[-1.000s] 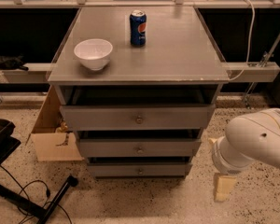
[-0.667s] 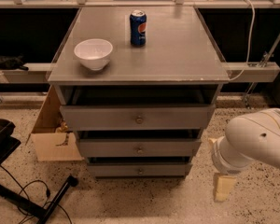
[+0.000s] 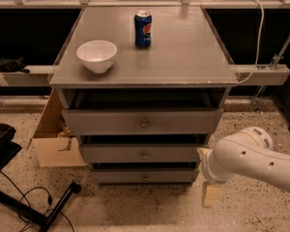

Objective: Open middle drawer

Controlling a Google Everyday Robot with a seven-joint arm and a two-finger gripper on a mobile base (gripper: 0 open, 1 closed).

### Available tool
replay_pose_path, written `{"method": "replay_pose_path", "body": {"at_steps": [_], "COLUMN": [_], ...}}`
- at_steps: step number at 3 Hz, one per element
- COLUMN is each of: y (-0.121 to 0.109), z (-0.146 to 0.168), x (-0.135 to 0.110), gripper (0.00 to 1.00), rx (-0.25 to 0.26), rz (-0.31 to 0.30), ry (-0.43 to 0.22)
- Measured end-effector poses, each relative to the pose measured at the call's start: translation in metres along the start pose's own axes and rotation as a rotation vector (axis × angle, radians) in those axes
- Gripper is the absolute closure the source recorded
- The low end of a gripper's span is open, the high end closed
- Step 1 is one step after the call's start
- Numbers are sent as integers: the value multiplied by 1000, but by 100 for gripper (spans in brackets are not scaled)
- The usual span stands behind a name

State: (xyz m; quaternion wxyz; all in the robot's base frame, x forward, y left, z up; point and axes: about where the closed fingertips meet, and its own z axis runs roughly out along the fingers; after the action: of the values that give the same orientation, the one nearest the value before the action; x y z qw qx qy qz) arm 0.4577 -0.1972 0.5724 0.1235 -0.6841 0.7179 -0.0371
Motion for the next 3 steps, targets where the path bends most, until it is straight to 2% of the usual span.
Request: {"method": "replay_pose_path", "body": {"at_steps": [1,3], "y": [-13,-45], "z": [42,104], "x": [-11,-30], "gripper": [0,0], "rx": [-5,-19], "rz": [-13,-26], "ry": [-2,20]}}
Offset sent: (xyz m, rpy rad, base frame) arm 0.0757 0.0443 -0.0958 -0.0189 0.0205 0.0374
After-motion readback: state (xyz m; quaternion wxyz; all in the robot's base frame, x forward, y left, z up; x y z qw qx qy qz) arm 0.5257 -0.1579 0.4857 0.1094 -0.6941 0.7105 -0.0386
